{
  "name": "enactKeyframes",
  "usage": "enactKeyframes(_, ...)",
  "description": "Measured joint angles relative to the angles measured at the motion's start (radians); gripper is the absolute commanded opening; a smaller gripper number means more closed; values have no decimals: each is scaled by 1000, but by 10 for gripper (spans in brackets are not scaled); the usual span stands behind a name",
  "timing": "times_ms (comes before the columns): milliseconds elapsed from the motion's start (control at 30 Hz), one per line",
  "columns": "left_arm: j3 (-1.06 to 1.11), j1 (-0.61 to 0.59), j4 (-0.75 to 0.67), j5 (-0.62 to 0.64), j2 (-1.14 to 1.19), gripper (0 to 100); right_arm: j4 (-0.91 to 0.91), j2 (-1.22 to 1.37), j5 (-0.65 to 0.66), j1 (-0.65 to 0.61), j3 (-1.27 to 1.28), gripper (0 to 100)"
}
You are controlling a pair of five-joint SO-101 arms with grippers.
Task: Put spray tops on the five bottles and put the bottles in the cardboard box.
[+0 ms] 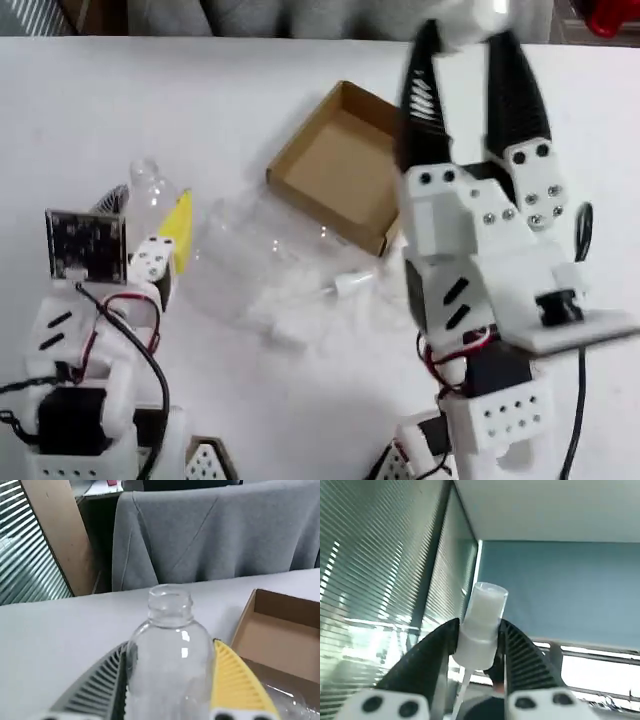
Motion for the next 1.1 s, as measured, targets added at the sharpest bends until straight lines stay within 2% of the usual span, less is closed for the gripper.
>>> enactKeyframes(200,126,94,-78,0,-147,20,226,80,0,-140,-281,15)
enactKeyframes(400,184,115,-89,72,-236,20,450,44,0,-222,-325,15)
enactKeyframes(567,247,123,-137,100,-262,20,500,-8,0,-299,-252,15)
enactKeyframes(833,423,130,-264,106,-316,20,433,-86,0,-420,-140,15)
enactKeyframes(1100,512,126,-302,106,-370,20,433,8,0,-506,-121,15)
